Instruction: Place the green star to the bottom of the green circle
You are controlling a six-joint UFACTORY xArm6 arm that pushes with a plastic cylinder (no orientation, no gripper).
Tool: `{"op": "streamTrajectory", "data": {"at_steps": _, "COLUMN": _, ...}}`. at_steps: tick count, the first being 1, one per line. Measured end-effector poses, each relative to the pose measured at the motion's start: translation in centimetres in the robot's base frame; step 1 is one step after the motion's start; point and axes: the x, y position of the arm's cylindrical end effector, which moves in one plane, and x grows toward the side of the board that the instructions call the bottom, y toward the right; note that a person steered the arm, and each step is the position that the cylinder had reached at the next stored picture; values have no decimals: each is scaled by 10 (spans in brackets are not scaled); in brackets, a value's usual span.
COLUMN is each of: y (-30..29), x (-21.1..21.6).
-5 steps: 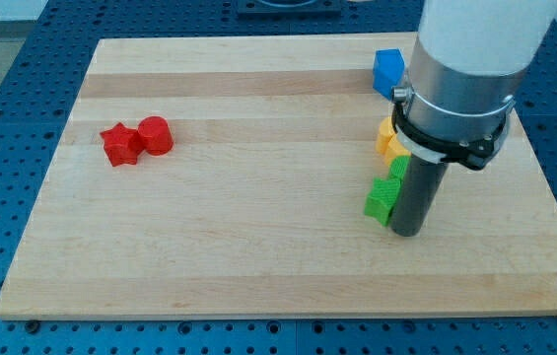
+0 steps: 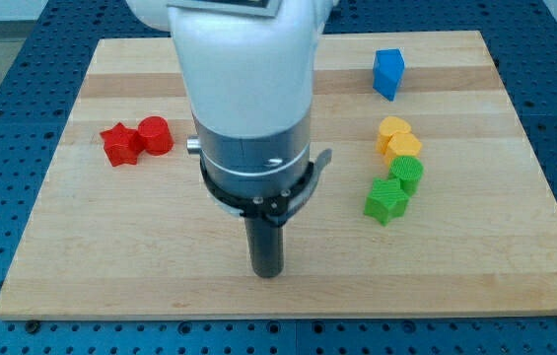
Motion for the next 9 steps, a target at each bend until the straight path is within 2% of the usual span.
{"op": "streamTrajectory", "data": {"at_steps": 2, "y": 5, "x": -17}}
{"op": "streamTrajectory", "data": {"at_steps": 3, "y": 20, "x": -53}}
{"op": "streamTrajectory", "data": {"at_steps": 4, "y": 39, "x": -68}}
{"op": "streamTrajectory", "data": {"at_steps": 6, "y": 103, "x": -66}}
{"op": "streamTrajectory", "data": {"at_steps": 7, "y": 111, "x": -62}}
{"op": "streamTrajectory", "data": {"at_steps": 8, "y": 89, "x": -60}}
{"op": "streamTrajectory", "data": {"at_steps": 9, "y": 74, "x": -25}}
